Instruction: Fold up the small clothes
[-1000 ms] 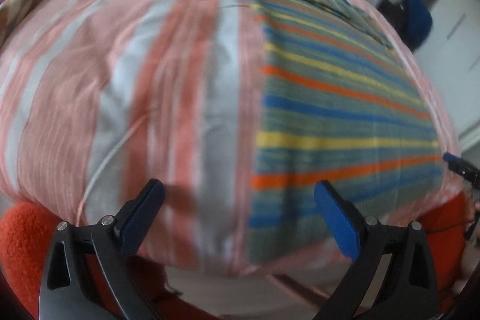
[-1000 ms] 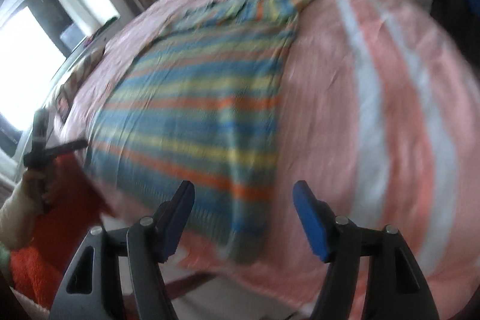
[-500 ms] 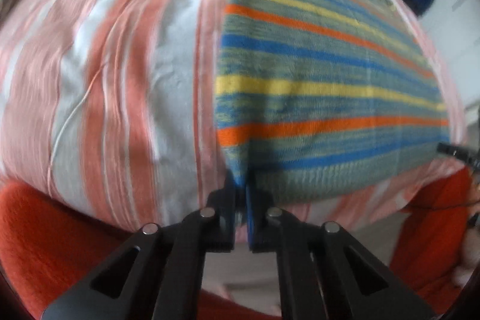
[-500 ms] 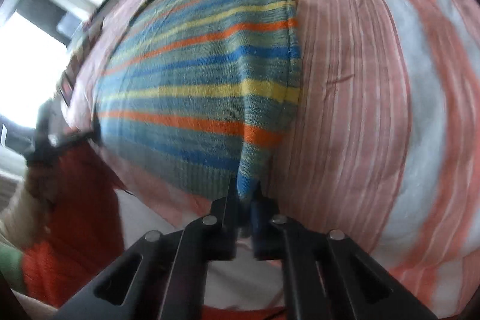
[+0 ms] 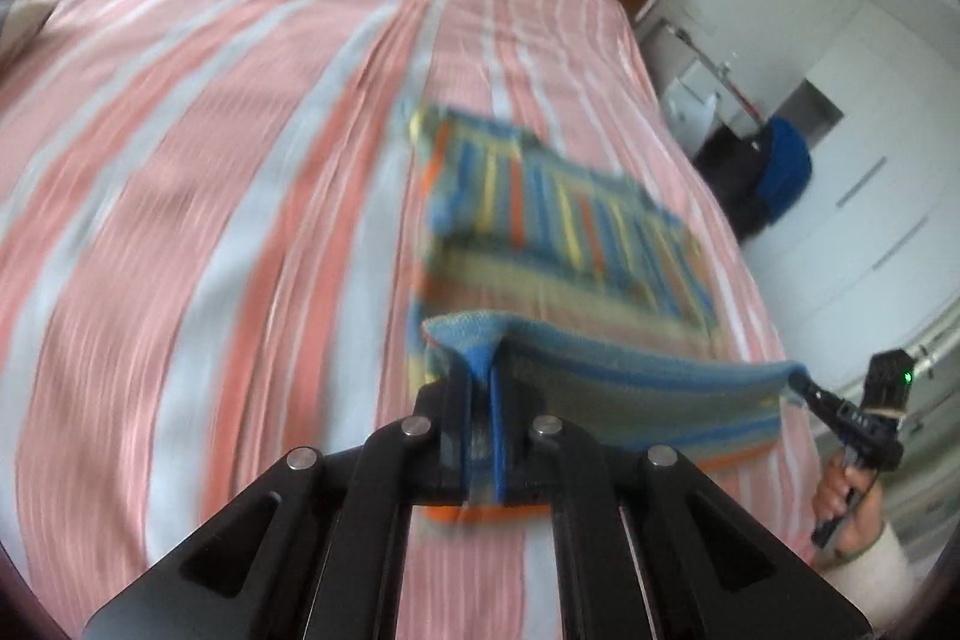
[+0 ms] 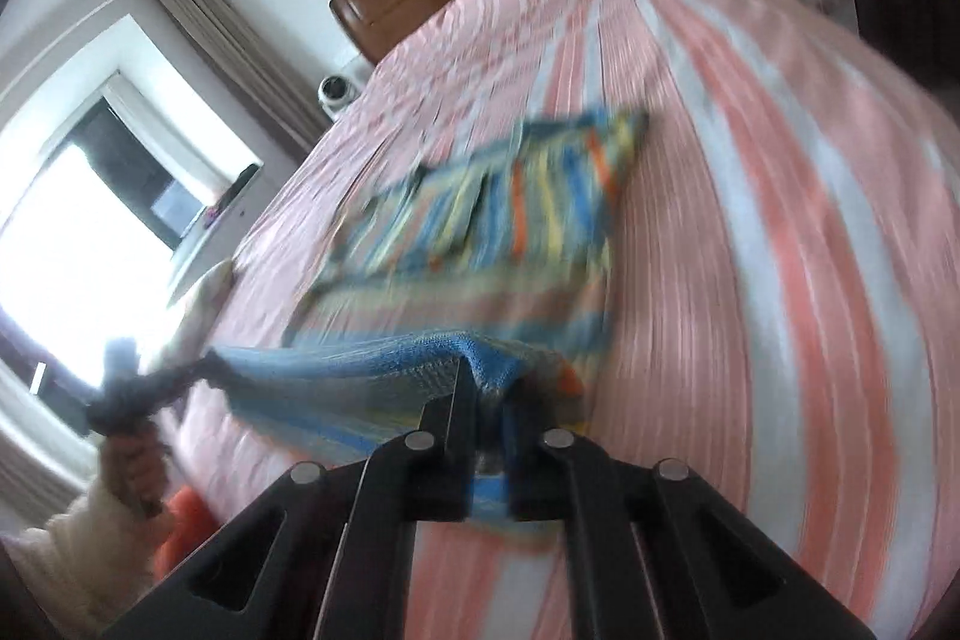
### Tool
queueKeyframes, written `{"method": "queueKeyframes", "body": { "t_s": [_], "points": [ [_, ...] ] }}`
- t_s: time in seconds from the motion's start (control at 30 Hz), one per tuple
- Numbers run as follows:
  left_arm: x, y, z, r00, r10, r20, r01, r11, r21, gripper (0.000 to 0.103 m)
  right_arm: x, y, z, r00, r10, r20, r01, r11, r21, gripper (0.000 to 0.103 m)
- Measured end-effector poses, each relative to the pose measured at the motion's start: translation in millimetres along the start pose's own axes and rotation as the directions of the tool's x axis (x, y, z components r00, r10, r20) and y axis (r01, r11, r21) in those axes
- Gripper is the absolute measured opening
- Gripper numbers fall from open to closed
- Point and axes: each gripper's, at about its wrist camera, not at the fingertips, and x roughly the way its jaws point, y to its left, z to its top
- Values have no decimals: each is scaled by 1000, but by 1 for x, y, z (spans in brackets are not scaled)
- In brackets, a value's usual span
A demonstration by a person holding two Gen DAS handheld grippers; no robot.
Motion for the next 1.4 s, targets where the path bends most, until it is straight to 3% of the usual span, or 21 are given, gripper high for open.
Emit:
{"method": "queueKeyframes", "body": {
  "t_s": [0.23,0.43,0.5,0.53,0.57,0.63,0.7,0.77,0.83,0.9,1.0,1.1,1.13,1.17,1.23,1.27,1.33,1.4],
  "points": [
    [103,1,88,996,85,-29,-85,996,-14,3,82,-37,99,1000,-22,21,20,998,60,7],
    [163,0,124,989,131,-64,-131,991,-2,7,144,-74,150,998,-50,-22,52,995,91,8],
    [175,11,136,988,145,-53,-148,987,-59,28,165,-95,157,998,-44,-36,49,988,148,13],
    [173,18,142,990,140,-32,-142,985,-94,51,169,-104,159,998,-55,-36,61,982,178,24],
    [169,23,145,991,134,-2,-133,984,-117,64,169,-111,160,998,-61,-23,64,977,206,28],
    [148,34,148,990,118,78,-104,982,-161,73,156,-120,165,997,-64,32,55,969,242,34],
    [128,41,144,990,101,95,-85,983,-160,73,135,-121,169,994,-93,58,78,973,219,34],
    [109,39,130,992,89,86,-79,990,-116,73,119,-110,173,992,-120,31,114,981,157,36],
    [98,29,110,996,68,53,-66,997,-37,73,111,-91,175,994,-102,-40,105,991,83,36],
    [93,15,79,998,63,14,-64,996,62,75,115,-65,171,987,-19,-159,26,999,42,36],
    [100,4,39,989,146,-28,-139,976,168,75,147,-32,159,946,95,-309,-73,994,82,44],
    [99,15,2,976,212,-46,-201,964,174,74,208,-25,148,886,137,-444,-60,981,183,46],
    [91,18,-6,978,206,-22,-200,966,162,74,226,-27,150,885,145,-441,-57,976,208,46],
    [79,21,-13,979,205,-3,-202,968,149,75,240,-28,155,900,156,-408,-68,973,221,46],
    [60,28,-25,977,210,29,-212,971,114,80,248,-30,175,960,129,-250,-71,971,227,47],
    [55,33,-29,976,214,45,-217,971,98,85,241,-34,184,985,117,-127,-79,959,274,47],
    [48,43,-38,973,216,80,-222,973,67,87,229,-31,187,989,146,-15,-132,932,338,47],
    [47,51,-47,974,194,121,-201,979,47,87,226,-7,187,979,194,-61,-169,943,285,47]
  ]
}}
